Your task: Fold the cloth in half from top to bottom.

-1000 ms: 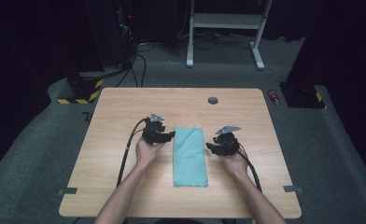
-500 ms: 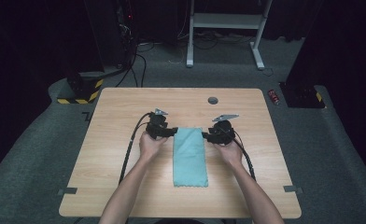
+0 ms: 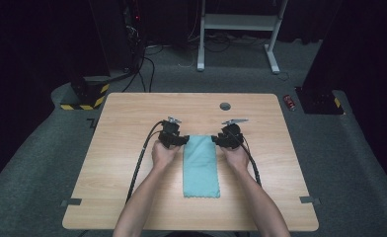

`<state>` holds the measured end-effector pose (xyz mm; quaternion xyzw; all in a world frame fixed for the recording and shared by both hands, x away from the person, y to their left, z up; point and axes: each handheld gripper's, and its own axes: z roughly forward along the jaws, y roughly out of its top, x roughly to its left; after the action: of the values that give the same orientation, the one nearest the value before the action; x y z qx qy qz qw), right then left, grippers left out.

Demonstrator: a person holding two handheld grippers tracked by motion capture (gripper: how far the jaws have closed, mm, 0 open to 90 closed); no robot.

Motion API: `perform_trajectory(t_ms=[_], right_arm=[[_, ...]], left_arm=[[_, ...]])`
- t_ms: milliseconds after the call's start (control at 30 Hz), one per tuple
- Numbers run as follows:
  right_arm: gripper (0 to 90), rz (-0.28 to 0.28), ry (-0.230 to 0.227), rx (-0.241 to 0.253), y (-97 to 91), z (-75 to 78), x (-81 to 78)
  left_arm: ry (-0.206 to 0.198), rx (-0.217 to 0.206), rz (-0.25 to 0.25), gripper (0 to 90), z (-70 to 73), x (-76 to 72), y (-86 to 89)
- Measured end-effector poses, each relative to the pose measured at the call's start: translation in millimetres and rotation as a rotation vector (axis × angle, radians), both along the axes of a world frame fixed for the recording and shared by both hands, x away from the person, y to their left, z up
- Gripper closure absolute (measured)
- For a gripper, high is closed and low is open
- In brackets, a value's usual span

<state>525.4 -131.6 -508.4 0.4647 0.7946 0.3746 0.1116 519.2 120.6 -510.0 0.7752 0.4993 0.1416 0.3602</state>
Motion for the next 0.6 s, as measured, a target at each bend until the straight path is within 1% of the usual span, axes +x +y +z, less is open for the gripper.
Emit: perform_trajectory(t_ms=[100,133,167,200,267,333,367,400,467,533,600], right_arm=[[59.8,0.002,0.014,0.000,4.1,-3.9,2.9],[59.6,0.010,0.039,-0.004,6.7,-5.4,4.8],[59.6,0.014,0.037,-0.012,8.2,-5.8,5.5],[59.6,0.013,0.035,-0.027,10.6,-5.3,6.1],[60.4,0.017,0.029,-0.060,15.2,-4.1,8.3],[61.3,0.015,0.015,-0.060,15.4,-5.2,9.1],[62.1,0.010,0.020,-0.054,14.7,-5.3,9.6],[62.7,0.017,0.008,-0.049,13.3,-6.0,10.9],[65.0,0.018,0.006,-0.053,11.9,-5.9,11.6],[66.5,0.014,0.011,-0.056,11.6,-5.6,11.8],[68.3,0.017,0.002,-0.064,12.0,-5.9,12.0]], left_arm=[[0.003,-0.001,-0.002,49.6,-2.8,0.8,-2.1],[0.004,0.005,-0.004,50.0,-3.5,1.1,-2.1],[0.009,0.009,-0.011,50.7,-4.5,1.5,-1.8],[0.004,0.008,-0.015,51.5,-4.7,1.7,-1.5],[0.011,-0.001,-0.017,52.5,-4.5,3.3,0.0],[0.019,-0.004,-0.021,52.8,-4.0,4.5,-0.4],[0.020,0.002,-0.026,53.1,-3.6,4.8,-1.8],[0.017,0.015,-0.034,53.6,-3.4,4.9,-3.4],[0.008,0.037,-0.040,56.0,-3.3,4.7,-7.4],[-0.003,0.054,-0.033,59.5,-3.6,4.7,-9.6],[-0.011,0.073,-0.028,62.8,-3.4,4.8,-11.3]])
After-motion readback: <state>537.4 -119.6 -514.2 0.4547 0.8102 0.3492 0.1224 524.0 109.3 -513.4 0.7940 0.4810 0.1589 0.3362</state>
